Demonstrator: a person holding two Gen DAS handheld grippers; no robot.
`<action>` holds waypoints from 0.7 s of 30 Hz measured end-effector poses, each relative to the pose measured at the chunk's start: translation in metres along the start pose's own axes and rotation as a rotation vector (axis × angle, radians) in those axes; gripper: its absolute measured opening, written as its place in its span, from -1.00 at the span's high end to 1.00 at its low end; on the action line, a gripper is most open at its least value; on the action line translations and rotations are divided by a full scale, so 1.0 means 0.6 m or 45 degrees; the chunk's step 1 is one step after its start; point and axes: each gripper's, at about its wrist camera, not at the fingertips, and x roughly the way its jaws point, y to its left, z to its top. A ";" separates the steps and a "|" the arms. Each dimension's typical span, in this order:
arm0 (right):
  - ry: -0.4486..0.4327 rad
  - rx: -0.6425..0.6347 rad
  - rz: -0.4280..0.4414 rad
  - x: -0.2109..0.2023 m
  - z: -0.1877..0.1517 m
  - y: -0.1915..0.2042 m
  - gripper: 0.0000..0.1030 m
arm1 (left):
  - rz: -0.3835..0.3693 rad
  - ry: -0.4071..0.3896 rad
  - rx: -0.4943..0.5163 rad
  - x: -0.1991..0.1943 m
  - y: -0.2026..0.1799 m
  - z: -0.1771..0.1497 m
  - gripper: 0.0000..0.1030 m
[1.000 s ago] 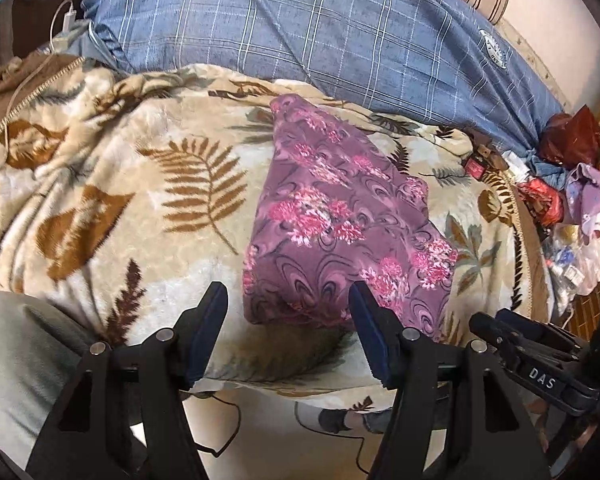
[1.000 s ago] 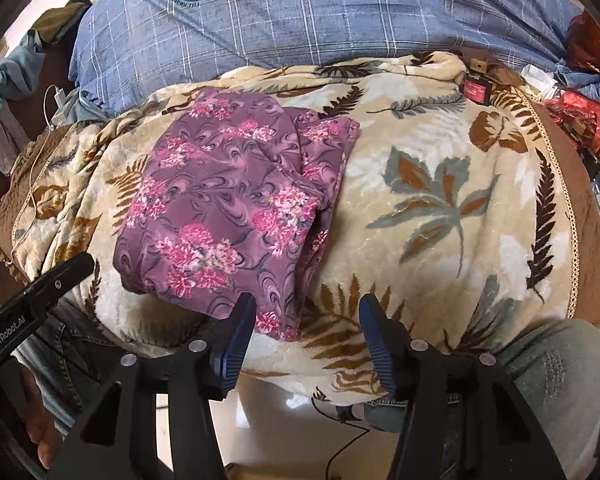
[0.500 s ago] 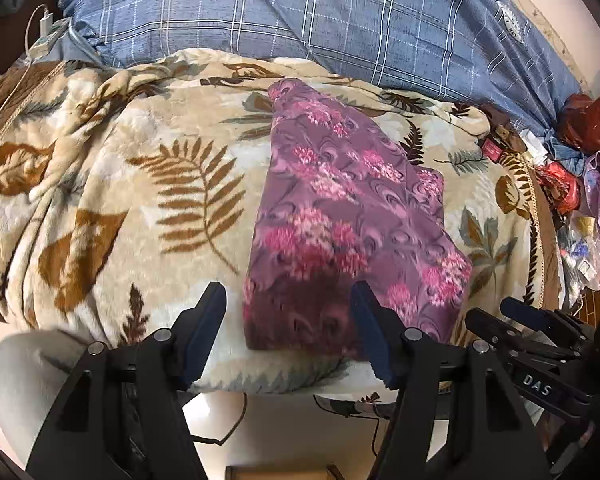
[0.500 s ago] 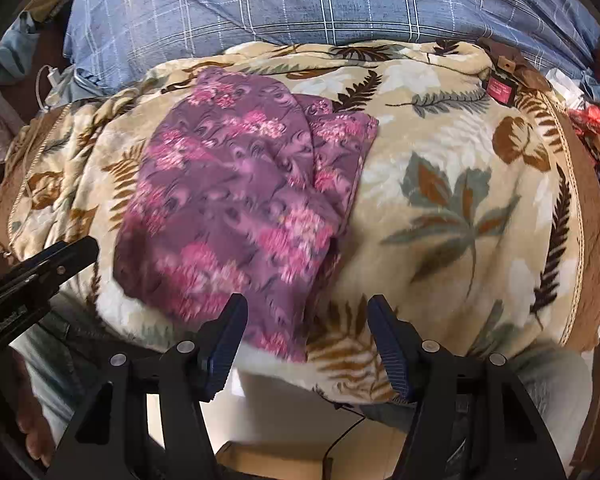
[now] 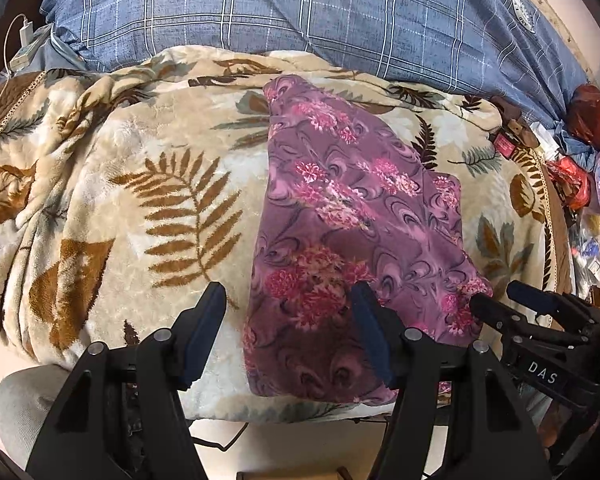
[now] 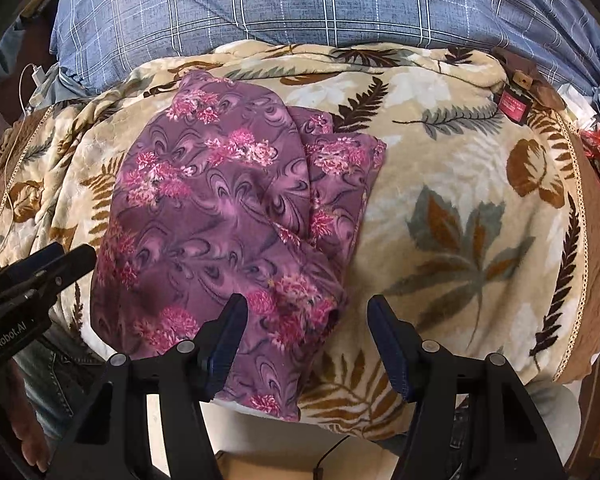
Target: Fold small clothes
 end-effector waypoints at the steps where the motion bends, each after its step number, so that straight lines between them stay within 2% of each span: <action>1: -0.001 0.000 0.003 0.000 0.001 0.001 -0.25 | 0.001 0.001 0.001 0.000 0.000 0.000 -0.24; 10: -0.027 -0.015 0.038 -0.021 -0.022 0.012 -0.25 | 0.040 -0.028 0.004 -0.042 -0.003 -0.041 -0.24; 21: -0.057 0.057 0.079 -0.074 -0.101 -0.010 -0.25 | 0.053 -0.063 -0.004 -0.102 0.001 -0.107 -0.24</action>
